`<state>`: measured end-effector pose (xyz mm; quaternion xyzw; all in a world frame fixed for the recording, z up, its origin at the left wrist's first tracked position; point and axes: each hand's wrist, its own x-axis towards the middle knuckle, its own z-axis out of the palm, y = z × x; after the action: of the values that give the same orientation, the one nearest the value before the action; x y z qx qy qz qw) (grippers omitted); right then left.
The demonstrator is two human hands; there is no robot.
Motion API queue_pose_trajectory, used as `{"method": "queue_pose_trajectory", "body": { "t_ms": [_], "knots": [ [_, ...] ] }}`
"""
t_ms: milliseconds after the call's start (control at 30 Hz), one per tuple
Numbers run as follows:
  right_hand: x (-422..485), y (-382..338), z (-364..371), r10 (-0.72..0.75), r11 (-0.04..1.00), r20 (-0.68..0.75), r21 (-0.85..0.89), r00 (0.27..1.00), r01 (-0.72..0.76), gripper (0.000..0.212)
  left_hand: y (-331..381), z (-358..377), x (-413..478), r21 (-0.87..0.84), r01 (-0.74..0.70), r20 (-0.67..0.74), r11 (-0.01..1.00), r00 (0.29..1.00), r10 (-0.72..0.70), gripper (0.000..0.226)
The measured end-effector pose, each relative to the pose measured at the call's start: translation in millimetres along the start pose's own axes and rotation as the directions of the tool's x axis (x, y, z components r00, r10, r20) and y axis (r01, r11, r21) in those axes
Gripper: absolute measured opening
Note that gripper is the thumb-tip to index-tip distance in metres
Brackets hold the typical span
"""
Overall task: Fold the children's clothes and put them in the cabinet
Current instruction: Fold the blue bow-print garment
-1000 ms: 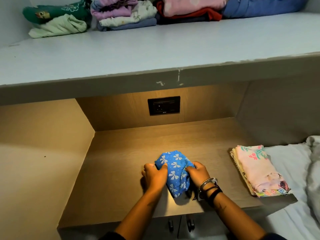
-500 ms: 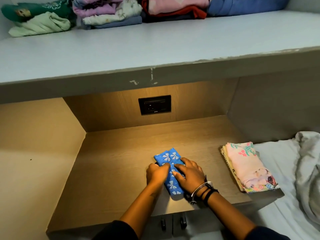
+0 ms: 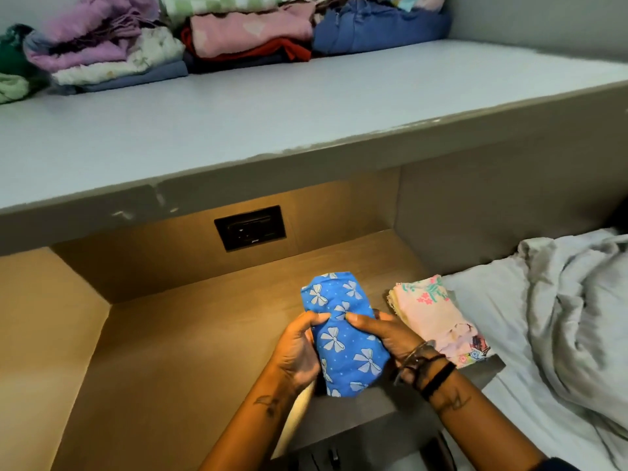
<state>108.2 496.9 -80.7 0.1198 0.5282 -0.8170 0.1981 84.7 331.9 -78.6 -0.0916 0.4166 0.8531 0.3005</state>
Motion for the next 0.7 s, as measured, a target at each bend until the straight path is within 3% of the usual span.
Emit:
{"method": "queue_pose_trajectory", "body": {
  "t_ms": [100,167,267,367,467,500,567,633,700],
  "knots": [
    [-29,-23,-22,-0.082,0.995,-0.035,0.047,0.996,0.083,0.045,-11,33,11,0.053,0.015,0.042,0.998,0.999,-0.017,0.065],
    [-45,-40,-44,-0.17,0.985,-0.162,-0.015,0.972,0.17,0.034,-23,58,23,0.108,-0.021,0.058,0.994,0.998,0.015,0.05],
    [-46,-51,-88,-0.315,0.937,-0.401,-0.274,0.86,0.215,0.02,-48,91,50,0.203,-0.089,-0.003,0.975,0.996,0.091,0.032],
    [-31,-42,-127,-0.434,0.805,-0.504,-0.588,0.747,0.072,0.019,-81,103,87,0.373,-0.114,-0.108,0.921,0.98,0.165,0.039],
    [-20,-29,-148,-0.513,0.609,-0.561,-0.771,0.65,-0.185,0.048,-106,105,106,0.556,-0.06,-0.22,0.829,0.951,0.216,0.055],
    [-17,-24,-156,-0.51,0.576,-0.577,-0.78,0.638,-0.245,0.061,-112,105,109,0.638,-0.035,-0.262,0.769,0.93,0.259,0.061],
    [-15,-18,-167,-0.336,0.684,-0.658,-0.662,0.674,-0.305,0.083,-120,104,109,0.732,0.09,-0.366,0.675,0.888,0.279,0.07],
    [-13,-12,-175,-0.153,0.772,-0.676,-0.537,0.721,-0.34,0.09,-124,105,110,0.536,0.202,-0.46,0.82,0.884,0.082,0.064],
    [-12,-13,-177,-0.116,0.791,-0.655,-0.515,0.746,-0.329,0.077,-119,108,109,0.379,0.269,-0.459,0.885,0.886,-0.073,0.054]
  ]
}}
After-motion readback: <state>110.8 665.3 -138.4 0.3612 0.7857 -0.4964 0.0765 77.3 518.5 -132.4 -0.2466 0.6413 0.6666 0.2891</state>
